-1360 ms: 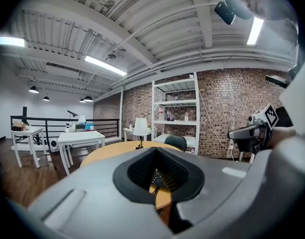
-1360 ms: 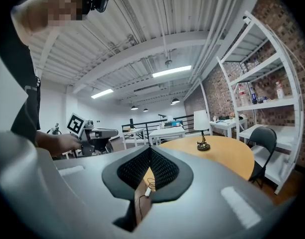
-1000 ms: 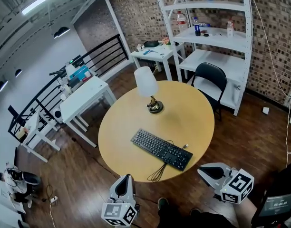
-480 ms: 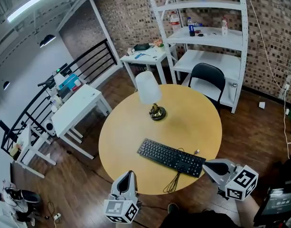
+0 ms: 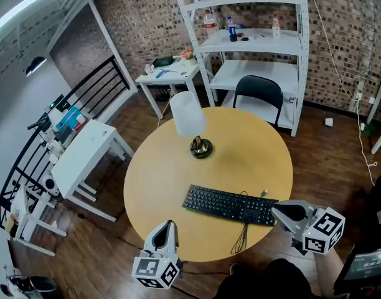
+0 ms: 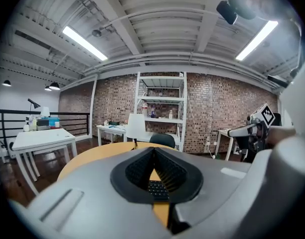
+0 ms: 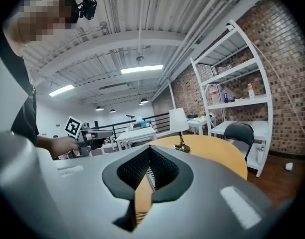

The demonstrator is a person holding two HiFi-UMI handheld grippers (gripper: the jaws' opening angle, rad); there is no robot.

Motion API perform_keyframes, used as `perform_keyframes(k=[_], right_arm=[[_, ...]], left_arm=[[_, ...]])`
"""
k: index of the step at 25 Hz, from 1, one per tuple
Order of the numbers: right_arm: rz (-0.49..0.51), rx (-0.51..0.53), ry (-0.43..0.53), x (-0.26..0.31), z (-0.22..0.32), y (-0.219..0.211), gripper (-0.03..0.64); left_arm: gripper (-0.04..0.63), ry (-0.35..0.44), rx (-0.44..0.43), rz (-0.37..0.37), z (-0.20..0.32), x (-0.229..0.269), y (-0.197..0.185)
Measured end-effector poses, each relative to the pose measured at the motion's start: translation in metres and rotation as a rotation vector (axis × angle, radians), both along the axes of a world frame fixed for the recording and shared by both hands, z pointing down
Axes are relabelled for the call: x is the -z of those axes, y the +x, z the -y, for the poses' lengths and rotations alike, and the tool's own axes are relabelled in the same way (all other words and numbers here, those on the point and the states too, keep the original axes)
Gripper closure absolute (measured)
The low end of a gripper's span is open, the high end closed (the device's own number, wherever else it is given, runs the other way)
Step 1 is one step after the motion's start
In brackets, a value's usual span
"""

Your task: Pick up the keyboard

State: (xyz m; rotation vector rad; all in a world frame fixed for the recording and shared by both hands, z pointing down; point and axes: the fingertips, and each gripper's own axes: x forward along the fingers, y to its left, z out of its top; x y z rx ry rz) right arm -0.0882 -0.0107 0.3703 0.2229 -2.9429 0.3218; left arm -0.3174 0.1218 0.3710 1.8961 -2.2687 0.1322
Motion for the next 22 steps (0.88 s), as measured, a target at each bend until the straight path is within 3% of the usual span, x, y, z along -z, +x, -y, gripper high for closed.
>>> perform_keyframes(k=[3, 8, 12, 22], right_arm=[[-0.029, -0.058, -0.015, -0.007, 0.007, 0.002, 0.614], [-0.027, -0.139, -0.047, -0.011, 0.045, 0.016, 0.614], [-0.005, -0.199, -0.059, -0.005, 0.064, 0.02, 0.614], [0.031, -0.207, -0.081, -0.015, 0.103, 0.029, 0.614]], left_arm=[[0.595, -0.016, -0.01, -0.029, 0.008, -0.009, -0.018], [0.595, 0.024, 0.018, -0.114, 0.041, -0.013, -0.039], [0.595, -0.01, 0.007, -0.089, 0.055, -0.012, -0.044], [0.595, -0.059, -0.001, -0.076, 0.105, -0.016, -0.055]])
